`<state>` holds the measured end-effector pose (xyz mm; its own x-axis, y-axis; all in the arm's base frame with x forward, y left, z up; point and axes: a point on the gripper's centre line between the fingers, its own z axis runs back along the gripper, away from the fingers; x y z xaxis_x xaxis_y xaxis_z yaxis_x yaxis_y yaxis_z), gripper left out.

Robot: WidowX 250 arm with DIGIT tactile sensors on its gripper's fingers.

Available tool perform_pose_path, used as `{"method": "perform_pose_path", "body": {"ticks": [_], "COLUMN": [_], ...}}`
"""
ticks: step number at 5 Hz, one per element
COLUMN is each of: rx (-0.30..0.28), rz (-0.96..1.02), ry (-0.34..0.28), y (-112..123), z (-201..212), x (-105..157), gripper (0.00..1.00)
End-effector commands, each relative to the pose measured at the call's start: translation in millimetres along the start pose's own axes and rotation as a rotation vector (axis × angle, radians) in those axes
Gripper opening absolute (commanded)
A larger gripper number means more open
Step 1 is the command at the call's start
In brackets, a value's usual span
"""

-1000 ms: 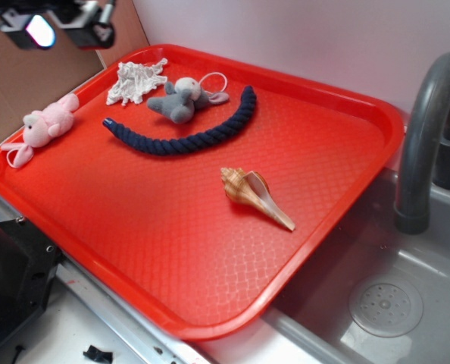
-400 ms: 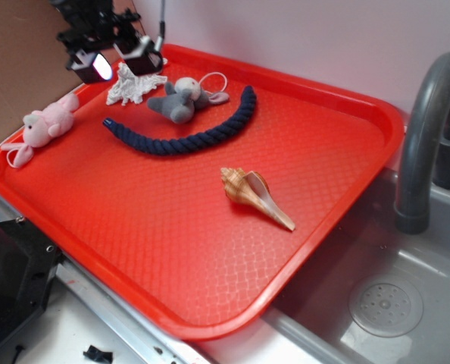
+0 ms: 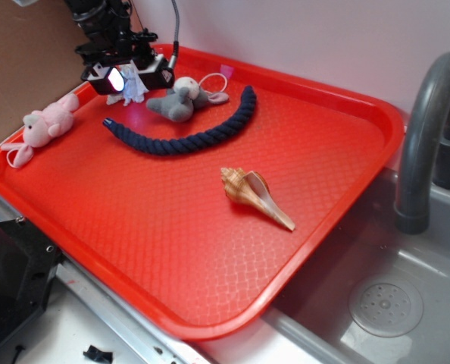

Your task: Grab the white paper.

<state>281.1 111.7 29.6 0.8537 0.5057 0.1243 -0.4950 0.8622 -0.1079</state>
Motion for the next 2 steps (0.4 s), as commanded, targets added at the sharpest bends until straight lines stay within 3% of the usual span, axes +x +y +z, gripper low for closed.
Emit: {"method": "perform_pose_path", "body": {"ticks": [1,2], "rx": [0.052,0.07], "rz": [0.02,0.016], "ry": [-0.069,-0.058], "y": [3.9,-1.6], "z": [3.2,-6.2], "x": [20.6,16.7], "gripper": [1.0,0.0]}}
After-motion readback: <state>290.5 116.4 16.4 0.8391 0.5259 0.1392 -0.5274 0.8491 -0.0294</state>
